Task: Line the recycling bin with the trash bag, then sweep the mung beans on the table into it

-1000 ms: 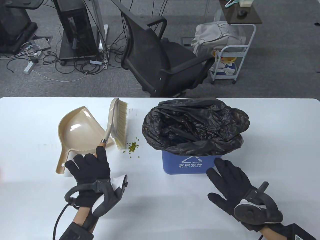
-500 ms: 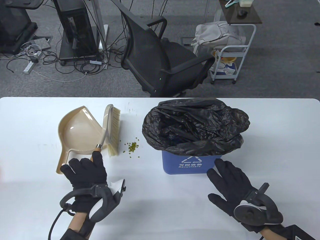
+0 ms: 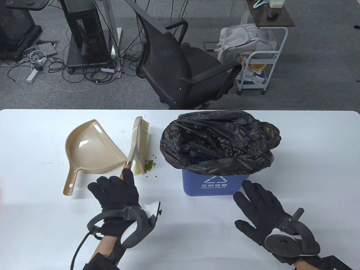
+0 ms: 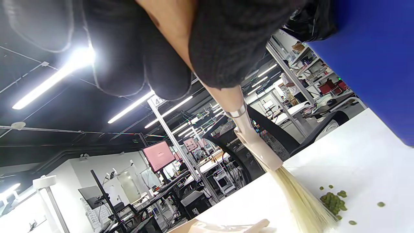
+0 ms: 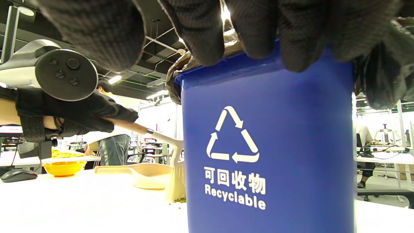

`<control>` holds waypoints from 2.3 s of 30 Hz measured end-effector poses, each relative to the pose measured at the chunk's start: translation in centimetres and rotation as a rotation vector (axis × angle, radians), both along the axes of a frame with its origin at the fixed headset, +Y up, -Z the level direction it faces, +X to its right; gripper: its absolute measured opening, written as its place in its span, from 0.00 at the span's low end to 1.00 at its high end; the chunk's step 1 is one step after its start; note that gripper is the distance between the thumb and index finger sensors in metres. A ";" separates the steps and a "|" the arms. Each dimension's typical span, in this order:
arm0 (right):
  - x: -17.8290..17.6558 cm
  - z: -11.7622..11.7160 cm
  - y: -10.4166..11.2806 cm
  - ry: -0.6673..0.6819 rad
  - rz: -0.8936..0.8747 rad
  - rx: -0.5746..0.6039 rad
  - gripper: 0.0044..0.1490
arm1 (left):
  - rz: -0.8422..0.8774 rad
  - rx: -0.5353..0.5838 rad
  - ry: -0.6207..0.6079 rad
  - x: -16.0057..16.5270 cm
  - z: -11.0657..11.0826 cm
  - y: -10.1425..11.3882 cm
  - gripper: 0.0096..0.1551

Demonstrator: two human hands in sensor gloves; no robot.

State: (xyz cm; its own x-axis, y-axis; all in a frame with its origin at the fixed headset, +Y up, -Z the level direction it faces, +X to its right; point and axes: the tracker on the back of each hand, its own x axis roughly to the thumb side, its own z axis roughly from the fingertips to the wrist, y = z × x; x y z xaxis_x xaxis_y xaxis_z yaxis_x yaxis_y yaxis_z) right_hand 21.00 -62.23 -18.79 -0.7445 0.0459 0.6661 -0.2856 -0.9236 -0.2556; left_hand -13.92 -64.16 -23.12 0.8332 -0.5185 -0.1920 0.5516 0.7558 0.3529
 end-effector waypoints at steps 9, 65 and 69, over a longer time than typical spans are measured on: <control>0.2 0.0 0.0 -0.004 -0.007 0.000 0.51 | 0.021 0.020 0.017 0.6 -0.3 0.9 0.34; -0.1 -0.1 -0.5 -0.020 0.023 0.005 0.51 | 0.214 0.047 0.048 -5.0 3.0 0.1 0.33; -0.1 0.0 -0.5 -0.017 0.023 0.006 0.51 | 0.209 0.045 0.035 -4.1 2.5 0.3 0.33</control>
State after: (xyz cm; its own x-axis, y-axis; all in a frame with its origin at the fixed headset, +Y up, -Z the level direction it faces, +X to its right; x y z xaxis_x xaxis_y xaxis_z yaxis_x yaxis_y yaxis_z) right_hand 20.90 -62.78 -18.81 -0.7563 0.0242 0.6538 -0.2596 -0.9284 -0.2659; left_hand -17.98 -63.88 -20.60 0.9140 -0.3256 -0.2419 0.3974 0.8386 0.3727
